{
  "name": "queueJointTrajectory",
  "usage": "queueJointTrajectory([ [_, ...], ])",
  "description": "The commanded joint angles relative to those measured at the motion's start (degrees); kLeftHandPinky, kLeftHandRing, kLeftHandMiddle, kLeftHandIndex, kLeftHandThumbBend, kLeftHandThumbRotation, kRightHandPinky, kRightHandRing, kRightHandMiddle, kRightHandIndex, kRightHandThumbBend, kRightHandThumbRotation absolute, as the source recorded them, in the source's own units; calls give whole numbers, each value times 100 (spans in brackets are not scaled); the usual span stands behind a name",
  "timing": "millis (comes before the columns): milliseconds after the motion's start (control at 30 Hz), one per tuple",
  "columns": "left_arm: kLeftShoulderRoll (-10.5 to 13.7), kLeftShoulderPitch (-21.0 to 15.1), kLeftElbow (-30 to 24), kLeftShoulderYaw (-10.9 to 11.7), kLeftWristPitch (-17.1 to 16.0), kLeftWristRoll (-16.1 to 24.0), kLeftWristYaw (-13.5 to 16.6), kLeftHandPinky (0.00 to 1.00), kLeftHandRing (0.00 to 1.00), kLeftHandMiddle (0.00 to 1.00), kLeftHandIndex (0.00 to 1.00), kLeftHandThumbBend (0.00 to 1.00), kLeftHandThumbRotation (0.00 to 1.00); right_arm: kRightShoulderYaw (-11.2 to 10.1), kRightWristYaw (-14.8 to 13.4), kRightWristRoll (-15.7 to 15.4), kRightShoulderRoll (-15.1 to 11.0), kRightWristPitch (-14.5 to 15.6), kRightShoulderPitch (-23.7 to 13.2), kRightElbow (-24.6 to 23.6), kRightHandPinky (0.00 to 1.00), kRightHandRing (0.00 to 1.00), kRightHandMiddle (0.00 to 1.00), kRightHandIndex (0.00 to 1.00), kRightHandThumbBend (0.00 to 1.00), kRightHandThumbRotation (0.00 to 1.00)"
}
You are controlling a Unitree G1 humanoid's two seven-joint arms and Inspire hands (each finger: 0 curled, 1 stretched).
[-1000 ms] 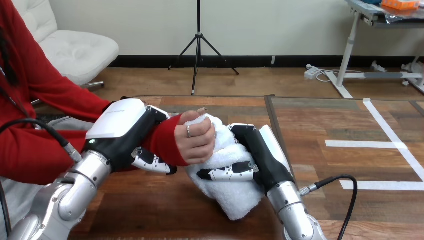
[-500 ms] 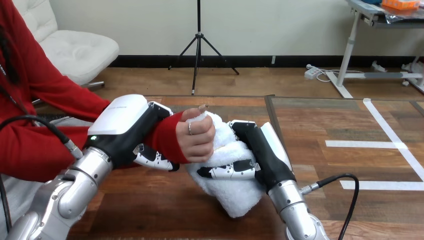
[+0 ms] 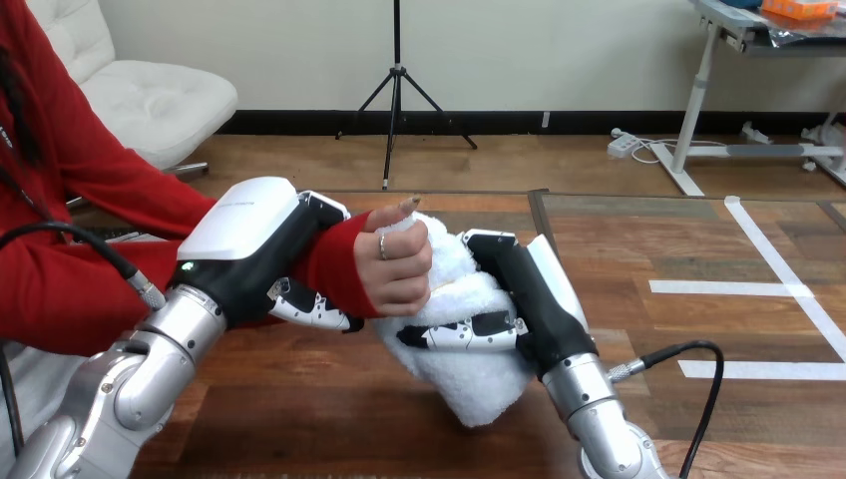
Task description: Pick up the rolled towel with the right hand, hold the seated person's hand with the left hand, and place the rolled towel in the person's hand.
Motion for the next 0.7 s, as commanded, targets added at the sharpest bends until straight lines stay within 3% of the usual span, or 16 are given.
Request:
queueJointTrajectory([
  [0,-263,-551,-445,-142,-253,-80,44,31,35,41,41,77,0,50,49,121,254,-544,-354,-691,27,31,39,44,80,0],
  [367,-256,-522,-463,-135,-233,-86,63,32,36,42,42,79,0,47,120,179,252,-493,-330,-774,27,32,39,44,82,0],
  [667,-275,-499,-444,-110,-236,-176,57,34,39,44,45,82,0,44,280,286,255,-179,-314,-817,28,34,42,46,84,0],
])
